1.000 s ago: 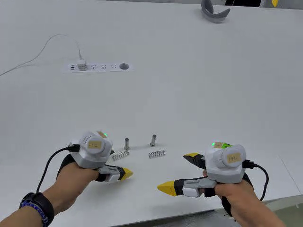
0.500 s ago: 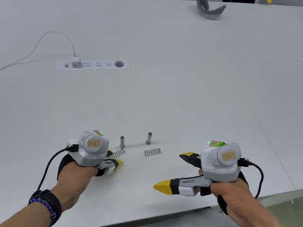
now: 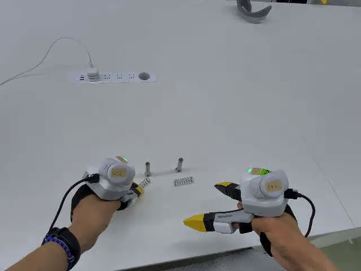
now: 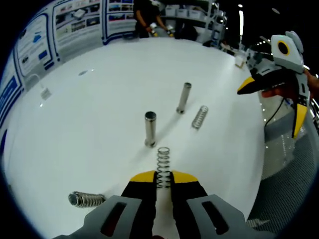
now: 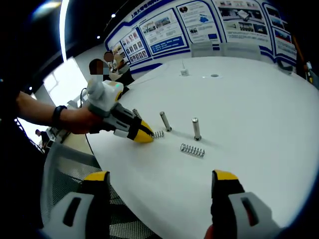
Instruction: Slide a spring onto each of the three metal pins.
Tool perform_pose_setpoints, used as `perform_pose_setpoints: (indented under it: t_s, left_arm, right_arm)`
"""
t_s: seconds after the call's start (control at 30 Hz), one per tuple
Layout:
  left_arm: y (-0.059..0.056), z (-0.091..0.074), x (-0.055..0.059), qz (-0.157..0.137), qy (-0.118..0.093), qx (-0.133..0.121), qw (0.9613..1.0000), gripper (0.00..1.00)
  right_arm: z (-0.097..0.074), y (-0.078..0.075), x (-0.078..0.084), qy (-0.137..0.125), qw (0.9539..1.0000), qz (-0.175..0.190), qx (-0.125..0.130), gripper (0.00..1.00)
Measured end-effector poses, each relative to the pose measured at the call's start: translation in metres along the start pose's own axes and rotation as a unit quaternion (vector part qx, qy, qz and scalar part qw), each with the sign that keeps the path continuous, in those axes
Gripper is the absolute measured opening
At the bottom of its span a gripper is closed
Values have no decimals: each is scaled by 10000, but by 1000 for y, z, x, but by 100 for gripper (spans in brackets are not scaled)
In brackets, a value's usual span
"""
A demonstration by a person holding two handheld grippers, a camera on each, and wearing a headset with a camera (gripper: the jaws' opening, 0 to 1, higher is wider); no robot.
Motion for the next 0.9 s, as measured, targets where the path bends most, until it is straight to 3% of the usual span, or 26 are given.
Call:
perform_pose_setpoints:
  t_s: [0.6,0.9]
  left_arm:
    - [-3,-36,17,-149,-167,36,9997,10]
    - [-5,-54,23,-63,-231,26,9997,10]
  right_arm:
    - [11,14,-6,-8,9998,-23,-215,84]
    - [17,23,-13,-70,9992,-5,-387,82]
Point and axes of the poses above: the centre of the closed fingertips' face, and the gripper's own axes: z roughly forward along the fingers, y roughly to its left, x roughly out of its underside, the point moved 2 cm from there along -z, roughly backward along the fingers, and after that the axes turned 5 degrees about y, right-handed, at the moved point
